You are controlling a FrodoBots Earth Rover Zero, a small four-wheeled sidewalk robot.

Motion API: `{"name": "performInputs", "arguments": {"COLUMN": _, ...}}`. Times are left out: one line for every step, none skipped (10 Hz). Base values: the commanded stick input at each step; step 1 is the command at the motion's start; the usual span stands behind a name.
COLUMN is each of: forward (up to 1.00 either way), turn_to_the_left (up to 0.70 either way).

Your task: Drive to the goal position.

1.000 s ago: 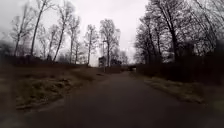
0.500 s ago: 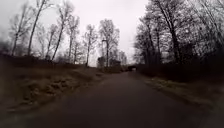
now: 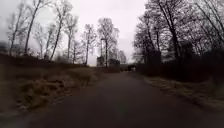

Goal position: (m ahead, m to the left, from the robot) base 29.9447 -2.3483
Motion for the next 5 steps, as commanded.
{"name": "performInputs", "arguments": {"forward": 0.7, "turn_to_the_left": 0.0}}
{"name": "performInputs", "arguments": {"forward": 0.7, "turn_to_the_left": 0.0}}
{"name": "performInputs", "arguments": {"forward": 0.7, "turn_to_the_left": 0.0}}
{"name": "performInputs", "arguments": {"forward": 0.7, "turn_to_the_left": 0.0}}
{"name": "performInputs", "arguments": {"forward": 0.7, "turn_to_the_left": 0.0}}
